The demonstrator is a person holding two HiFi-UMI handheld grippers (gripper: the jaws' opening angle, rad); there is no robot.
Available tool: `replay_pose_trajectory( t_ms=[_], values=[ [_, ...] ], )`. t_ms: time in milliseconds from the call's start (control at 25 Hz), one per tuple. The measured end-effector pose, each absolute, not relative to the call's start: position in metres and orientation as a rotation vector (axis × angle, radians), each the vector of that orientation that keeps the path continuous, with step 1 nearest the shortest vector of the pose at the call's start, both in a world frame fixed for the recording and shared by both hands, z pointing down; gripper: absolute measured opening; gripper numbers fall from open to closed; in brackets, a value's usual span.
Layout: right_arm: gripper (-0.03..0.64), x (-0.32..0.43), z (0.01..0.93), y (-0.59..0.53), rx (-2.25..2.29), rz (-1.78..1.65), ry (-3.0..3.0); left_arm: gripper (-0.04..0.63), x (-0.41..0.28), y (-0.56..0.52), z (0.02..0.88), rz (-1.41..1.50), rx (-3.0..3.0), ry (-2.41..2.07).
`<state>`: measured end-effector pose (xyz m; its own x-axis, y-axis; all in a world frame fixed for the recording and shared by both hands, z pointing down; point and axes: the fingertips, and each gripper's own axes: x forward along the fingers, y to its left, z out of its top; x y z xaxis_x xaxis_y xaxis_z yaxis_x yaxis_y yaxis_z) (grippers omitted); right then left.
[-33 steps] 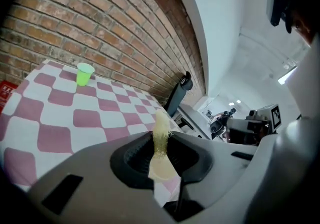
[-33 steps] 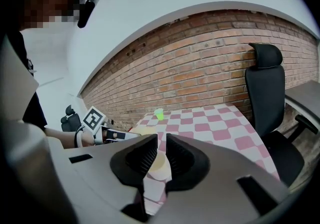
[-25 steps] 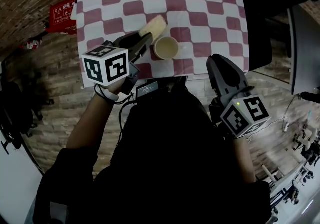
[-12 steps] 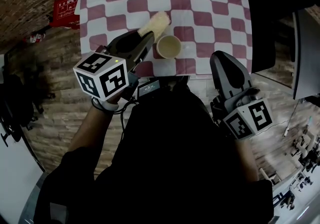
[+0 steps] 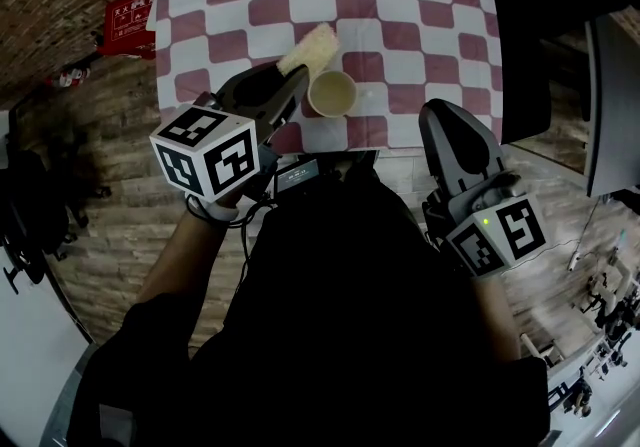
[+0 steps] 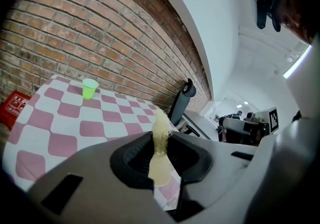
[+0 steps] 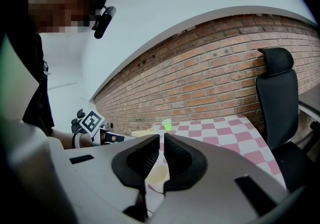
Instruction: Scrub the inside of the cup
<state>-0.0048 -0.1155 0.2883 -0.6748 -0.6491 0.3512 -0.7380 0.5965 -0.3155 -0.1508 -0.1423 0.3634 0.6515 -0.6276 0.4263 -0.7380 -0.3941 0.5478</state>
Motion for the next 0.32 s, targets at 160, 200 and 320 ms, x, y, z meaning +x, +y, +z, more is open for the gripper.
replay_pose_trajectory(
  t_ms=[160, 200, 320],
  values=[
    [0.050, -0.0002, 0.2897, -0.1161, 1.160, 0.665, -2.619, 0.078, -0.1447, -0.1433, 0.3632, 0.204, 2.144, -1.046],
    [0.049, 0.0004, 0.2898, -0.1161, 1.160, 0.666, -2.618, 0.078, -0.1439, -0.1434, 0.3632, 0.206, 2.144, -1.045],
    [0.050, 0.0017, 0.2898, -0.1154, 1.159, 0.667, -2.618, 0.078, -0.1423, -0.1430, 0.3636, 0.211, 2.143, -1.044]
  ],
)
